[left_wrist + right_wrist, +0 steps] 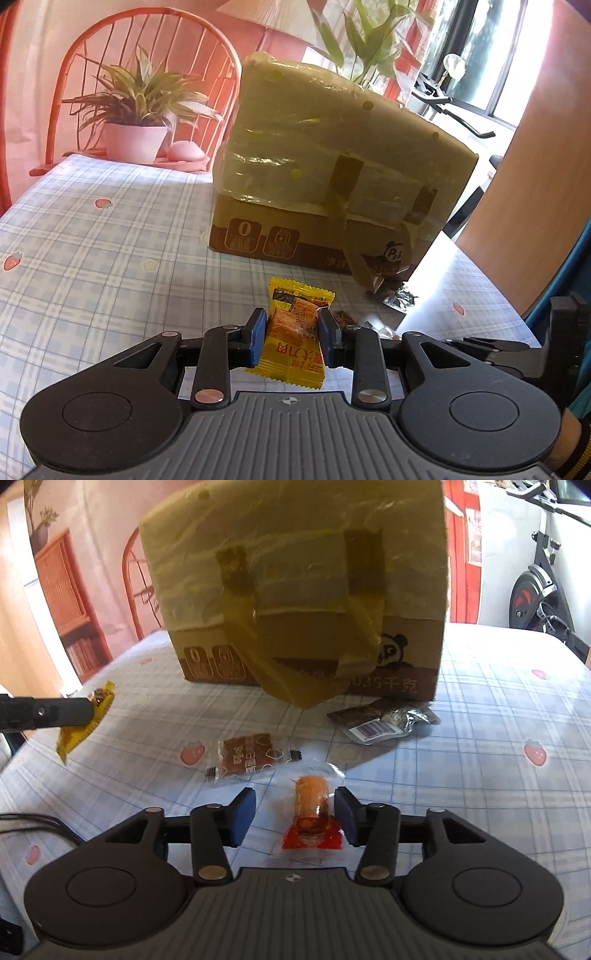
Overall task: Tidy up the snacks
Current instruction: 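Lift the yellow candy and the sausage snack up over the box, then lower both snacks into the box and open both tools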
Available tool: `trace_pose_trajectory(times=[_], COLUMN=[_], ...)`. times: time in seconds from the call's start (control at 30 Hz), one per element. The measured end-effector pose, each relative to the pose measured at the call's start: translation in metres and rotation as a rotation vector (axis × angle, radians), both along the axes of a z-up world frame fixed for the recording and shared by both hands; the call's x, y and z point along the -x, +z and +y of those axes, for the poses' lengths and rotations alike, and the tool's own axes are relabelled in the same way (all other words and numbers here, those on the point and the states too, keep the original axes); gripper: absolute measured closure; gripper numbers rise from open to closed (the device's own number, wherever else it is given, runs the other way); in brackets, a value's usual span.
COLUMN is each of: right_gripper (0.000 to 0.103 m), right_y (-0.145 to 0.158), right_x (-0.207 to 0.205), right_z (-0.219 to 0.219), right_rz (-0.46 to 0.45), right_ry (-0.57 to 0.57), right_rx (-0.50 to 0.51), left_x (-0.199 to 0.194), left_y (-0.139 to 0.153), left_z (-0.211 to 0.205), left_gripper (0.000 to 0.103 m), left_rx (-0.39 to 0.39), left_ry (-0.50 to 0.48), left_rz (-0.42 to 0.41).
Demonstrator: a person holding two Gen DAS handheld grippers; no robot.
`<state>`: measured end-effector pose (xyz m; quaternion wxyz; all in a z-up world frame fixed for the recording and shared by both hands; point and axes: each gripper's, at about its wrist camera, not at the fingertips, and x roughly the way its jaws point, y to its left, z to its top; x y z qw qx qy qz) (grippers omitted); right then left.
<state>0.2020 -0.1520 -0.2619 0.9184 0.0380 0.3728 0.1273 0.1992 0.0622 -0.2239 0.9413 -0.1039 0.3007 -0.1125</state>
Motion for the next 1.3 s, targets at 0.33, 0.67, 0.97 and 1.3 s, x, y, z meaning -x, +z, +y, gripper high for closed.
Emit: trace_pose_trajectory(times=[0.33, 0.67, 0.97, 1.3], right_gripper=[0.068, 0.072, 0.072, 0.072], right_y=[-0.004, 0.025, 0.108, 0.184], right_x=[-0.001, 0.011, -0.003, -0.047], right_z=[0.005, -0.008, -0.026, -0.038], right_rz=[-0.037, -0.124, -0.330, -0.499], right_ry=[0.004, -0.030, -0.022, -0.013], right_rx=[0.080, 0.001, -0.032, -0.013], left_x=[-0.001, -0.004, -0.030, -0.089], left_y=[-0.003, 0.015, 0.087, 0.161], left_z=[0.005, 0.001, -0.002, -0.030], left_gripper=[0.071, 0.071, 0.071, 0.071], left_rx=[0.013, 0.009, -0.003, -0.006], left_ry=[0.021, 0.010, -0.023, -0.082], left_rz=[0.016, -0.028, -0.213, -0.348])
